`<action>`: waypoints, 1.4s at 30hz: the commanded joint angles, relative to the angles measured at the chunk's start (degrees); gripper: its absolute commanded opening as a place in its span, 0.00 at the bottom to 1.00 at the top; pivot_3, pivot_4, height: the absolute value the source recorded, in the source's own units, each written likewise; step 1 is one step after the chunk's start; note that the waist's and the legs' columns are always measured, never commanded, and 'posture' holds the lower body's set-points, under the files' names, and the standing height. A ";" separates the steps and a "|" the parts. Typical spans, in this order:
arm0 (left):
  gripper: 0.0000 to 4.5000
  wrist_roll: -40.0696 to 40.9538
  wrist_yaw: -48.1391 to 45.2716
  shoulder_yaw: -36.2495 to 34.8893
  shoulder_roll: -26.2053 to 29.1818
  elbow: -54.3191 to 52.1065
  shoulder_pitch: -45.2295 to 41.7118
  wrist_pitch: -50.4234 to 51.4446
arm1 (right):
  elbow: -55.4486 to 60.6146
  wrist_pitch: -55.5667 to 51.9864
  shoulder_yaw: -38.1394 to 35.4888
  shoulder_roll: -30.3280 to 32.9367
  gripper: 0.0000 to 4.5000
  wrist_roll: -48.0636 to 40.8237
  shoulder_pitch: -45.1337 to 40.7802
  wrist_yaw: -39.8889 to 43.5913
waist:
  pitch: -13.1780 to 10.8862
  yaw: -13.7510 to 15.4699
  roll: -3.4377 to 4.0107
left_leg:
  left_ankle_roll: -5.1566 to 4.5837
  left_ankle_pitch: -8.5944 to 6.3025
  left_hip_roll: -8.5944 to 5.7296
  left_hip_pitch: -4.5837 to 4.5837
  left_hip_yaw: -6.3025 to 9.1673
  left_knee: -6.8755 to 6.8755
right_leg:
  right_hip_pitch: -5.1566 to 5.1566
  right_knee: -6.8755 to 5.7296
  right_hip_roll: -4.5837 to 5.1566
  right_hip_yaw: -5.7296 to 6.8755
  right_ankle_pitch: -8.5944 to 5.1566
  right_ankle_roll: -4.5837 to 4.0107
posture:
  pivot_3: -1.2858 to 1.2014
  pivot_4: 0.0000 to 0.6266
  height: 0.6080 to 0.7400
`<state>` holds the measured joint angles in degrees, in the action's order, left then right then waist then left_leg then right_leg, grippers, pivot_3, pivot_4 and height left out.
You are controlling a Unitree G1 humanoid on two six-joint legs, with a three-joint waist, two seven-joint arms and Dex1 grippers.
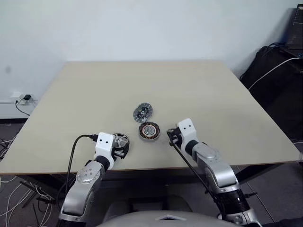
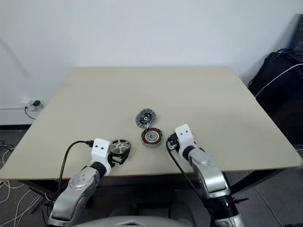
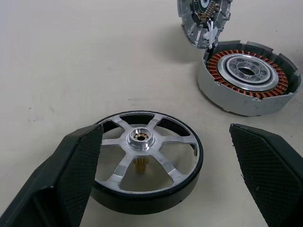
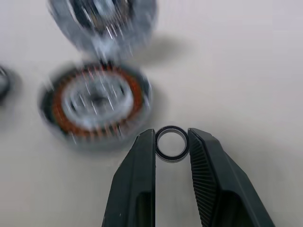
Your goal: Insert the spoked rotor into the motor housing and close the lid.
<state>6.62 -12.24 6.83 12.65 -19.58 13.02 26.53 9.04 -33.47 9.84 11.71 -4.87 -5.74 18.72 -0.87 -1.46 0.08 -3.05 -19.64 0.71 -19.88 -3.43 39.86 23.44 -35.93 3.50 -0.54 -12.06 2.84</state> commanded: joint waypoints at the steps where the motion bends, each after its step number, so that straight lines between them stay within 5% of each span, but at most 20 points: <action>1: 1.00 -0.43 0.09 -0.03 -0.50 -1.12 -0.72 -1.42 | -3.37 1.06 2.22 -2.25 0.15 1.49 -4.47 -0.98 | 0.00 -0.12 0.00 | 0.00 0.00 -0.02 -0.01 0.00 0.00 | 0.01 0.00 0.00 0.00 0.00 0.00 | 0.52 0.00 1.00; 14: 1.00 -0.41 0.51 -0.37 -0.77 -1.62 0.02 -1.72 | -21.31 7.88 4.68 -8.31 0.15 4.28 -13.70 -1.40 | -0.03 -0.33 0.05 | 0.28 0.16 -0.11 -0.03 -0.01 -0.03 | 0.03 0.00 0.01 0.00 0.01 -0.01 | 0.52 0.00 1.00; 42: 1.00 -0.46 0.49 -0.17 -1.06 -1.38 0.14 -1.90 | -25.11 8.47 5.43 -9.59 0.15 4.93 -14.40 0.36 | -0.04 -0.65 0.07 | 0.30 0.17 -0.07 -0.04 0.01 -0.05 | 0.04 -0.01 0.01 0.00 0.01 0.00 | 0.52 0.00 1.00</action>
<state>6.60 -11.68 6.81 11.71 -19.54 13.80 25.87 -17.07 -25.71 15.88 2.14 -0.21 -19.00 18.95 -0.91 -2.11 0.15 -2.75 -19.47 0.65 -19.92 -3.43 39.81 23.48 -35.93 3.52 -0.55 -12.05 2.84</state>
